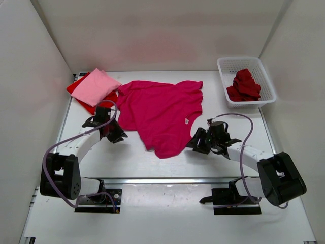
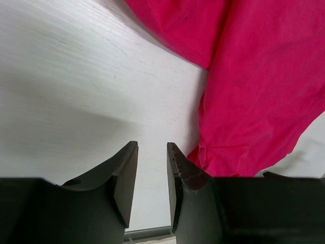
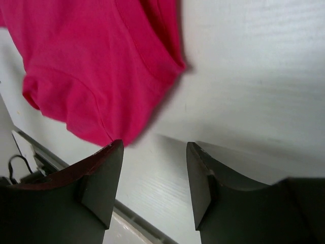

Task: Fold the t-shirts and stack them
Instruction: Flatten out the crumpled T-shirt at the center of the board.

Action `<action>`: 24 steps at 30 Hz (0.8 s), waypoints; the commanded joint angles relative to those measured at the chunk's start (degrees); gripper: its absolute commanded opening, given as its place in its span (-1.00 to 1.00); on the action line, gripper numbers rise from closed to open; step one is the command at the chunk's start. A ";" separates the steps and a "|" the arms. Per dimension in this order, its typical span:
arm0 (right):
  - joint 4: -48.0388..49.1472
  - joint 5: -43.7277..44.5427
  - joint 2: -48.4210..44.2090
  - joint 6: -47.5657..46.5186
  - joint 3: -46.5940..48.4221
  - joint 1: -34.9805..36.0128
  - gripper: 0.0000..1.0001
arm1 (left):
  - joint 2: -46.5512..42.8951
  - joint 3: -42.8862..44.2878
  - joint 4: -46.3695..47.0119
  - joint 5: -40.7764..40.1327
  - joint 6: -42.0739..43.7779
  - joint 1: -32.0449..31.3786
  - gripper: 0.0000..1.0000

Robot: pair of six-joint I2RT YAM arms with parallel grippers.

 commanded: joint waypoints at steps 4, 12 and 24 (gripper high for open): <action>14.79 3.81 8.41 8.10 -1.28 1.38 -0.11 | -4.02 -3.56 7.23 0.96 -2.60 1.29 -0.20; 6.86 2.22 9.76 2.34 6.26 -5.12 -1.00 | -5.17 -5.40 8.28 0.08 -1.36 4.36 -0.06; -10.92 6.01 5.01 -13.68 19.98 -16.64 -0.40 | 5.71 -3.30 18.57 0.79 -6.99 4.98 -0.04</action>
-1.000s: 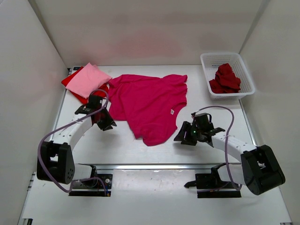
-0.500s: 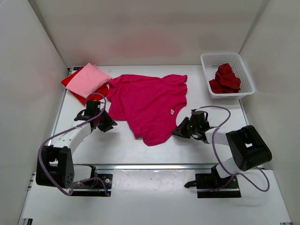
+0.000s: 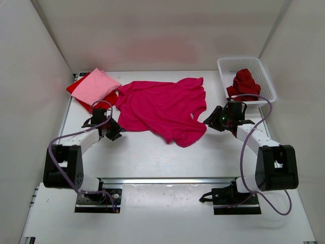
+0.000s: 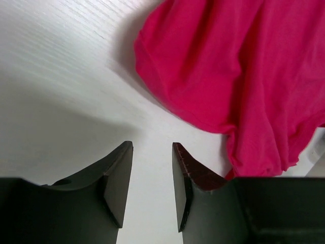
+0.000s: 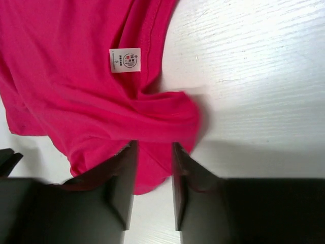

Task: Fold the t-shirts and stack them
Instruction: Flatten out the crumpled T-shirt at the center of the board.

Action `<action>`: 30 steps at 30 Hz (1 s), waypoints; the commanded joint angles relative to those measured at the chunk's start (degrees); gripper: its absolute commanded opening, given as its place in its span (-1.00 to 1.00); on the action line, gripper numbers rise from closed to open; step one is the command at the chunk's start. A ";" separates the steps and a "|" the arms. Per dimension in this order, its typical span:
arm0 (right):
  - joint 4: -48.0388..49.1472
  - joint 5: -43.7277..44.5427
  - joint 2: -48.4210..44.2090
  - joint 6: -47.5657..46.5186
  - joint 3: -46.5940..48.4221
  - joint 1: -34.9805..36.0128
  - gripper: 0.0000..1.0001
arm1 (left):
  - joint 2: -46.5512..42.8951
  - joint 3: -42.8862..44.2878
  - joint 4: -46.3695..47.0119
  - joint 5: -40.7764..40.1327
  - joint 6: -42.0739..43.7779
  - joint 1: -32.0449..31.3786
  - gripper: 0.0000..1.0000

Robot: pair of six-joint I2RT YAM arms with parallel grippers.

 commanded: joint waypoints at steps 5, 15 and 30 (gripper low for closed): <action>-9.48 -1.06 -4.00 -4.35 0.53 5.71 -0.09 | 7.15 3.25 6.73 -1.78 -3.65 1.00 -0.18; 5.18 -1.85 -1.99 6.46 -12.93 12.05 -0.10 | 8.83 9.23 3.58 -5.12 0.11 -1.81 -1.00; -5.95 -1.58 -8.04 -3.80 -6.43 0.11 -0.98 | -11.75 13.88 -27.36 -12.87 16.11 -1.03 -1.00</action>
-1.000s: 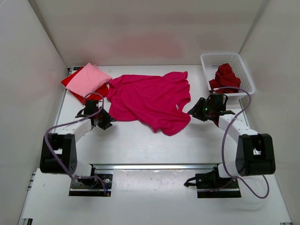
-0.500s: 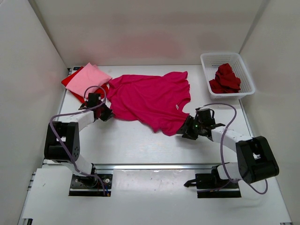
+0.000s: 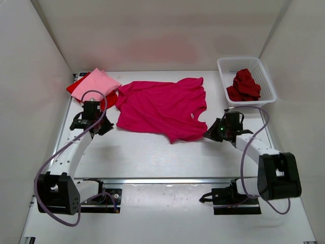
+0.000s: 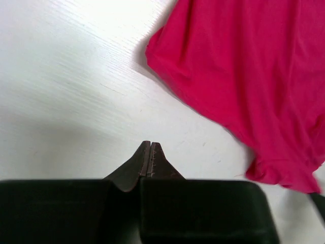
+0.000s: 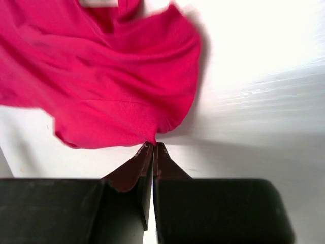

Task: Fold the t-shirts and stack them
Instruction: Flatten out the crumpled T-shirt at the center of the board.

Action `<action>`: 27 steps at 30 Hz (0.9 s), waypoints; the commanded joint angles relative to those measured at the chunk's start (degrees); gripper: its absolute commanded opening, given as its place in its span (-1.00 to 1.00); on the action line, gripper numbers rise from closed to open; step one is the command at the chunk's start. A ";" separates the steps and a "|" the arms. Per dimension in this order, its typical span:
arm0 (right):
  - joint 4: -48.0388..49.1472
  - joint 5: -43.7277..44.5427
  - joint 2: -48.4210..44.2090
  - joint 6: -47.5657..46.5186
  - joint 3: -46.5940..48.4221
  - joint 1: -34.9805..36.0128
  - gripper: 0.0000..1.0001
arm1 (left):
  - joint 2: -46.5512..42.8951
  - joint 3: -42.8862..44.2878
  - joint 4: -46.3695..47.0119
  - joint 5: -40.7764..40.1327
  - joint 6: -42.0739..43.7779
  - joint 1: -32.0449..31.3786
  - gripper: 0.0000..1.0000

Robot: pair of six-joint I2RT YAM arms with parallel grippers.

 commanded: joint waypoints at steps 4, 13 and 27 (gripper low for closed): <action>-10.85 2.96 -7.10 -8.70 3.04 -2.89 -1.00 | 5.94 0.52 -2.35 6.32 4.01 2.86 -0.41; -3.22 -3.89 -4.91 -5.38 -2.66 -3.15 -0.10 | 16.68 -5.99 20.32 11.25 -6.72 0.59 0.08; 5.15 -5.03 5.99 -4.40 3.39 -3.95 -1.00 | 18.46 3.93 16.13 7.83 -7.08 -1.44 -1.00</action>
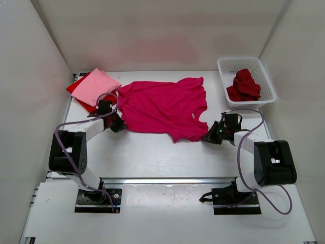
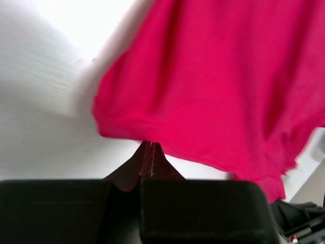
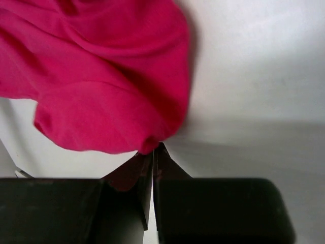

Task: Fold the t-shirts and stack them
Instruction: Flatten out the crumpled T-shirt at the center of the board.

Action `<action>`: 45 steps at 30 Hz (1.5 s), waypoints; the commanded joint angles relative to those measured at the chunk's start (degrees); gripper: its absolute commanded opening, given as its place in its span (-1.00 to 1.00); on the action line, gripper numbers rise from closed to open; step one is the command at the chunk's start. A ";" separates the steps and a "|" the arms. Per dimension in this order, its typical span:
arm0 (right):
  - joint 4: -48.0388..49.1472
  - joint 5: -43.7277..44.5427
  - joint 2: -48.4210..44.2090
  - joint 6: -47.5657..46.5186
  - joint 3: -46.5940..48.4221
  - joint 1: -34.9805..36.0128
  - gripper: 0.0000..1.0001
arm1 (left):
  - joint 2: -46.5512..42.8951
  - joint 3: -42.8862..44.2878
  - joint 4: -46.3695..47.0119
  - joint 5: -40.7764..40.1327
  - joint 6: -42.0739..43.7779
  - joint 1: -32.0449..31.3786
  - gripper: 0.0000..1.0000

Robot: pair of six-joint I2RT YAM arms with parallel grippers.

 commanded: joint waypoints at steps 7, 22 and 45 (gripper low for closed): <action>-14.06 -4.27 -7.68 -7.15 13.10 -3.85 -0.99 | -14.64 15.28 -23.21 -4.26 10.94 4.00 -1.00; -9.75 -9.82 -2.53 -12.43 8.30 -2.28 -0.30 | -8.58 6.90 -12.27 6.27 7.72 3.12 0.06; 20.88 -6.47 7.77 1.99 1.60 1.24 -0.99 | 3.19 -1.38 13.06 0.83 -3.36 2.68 -0.41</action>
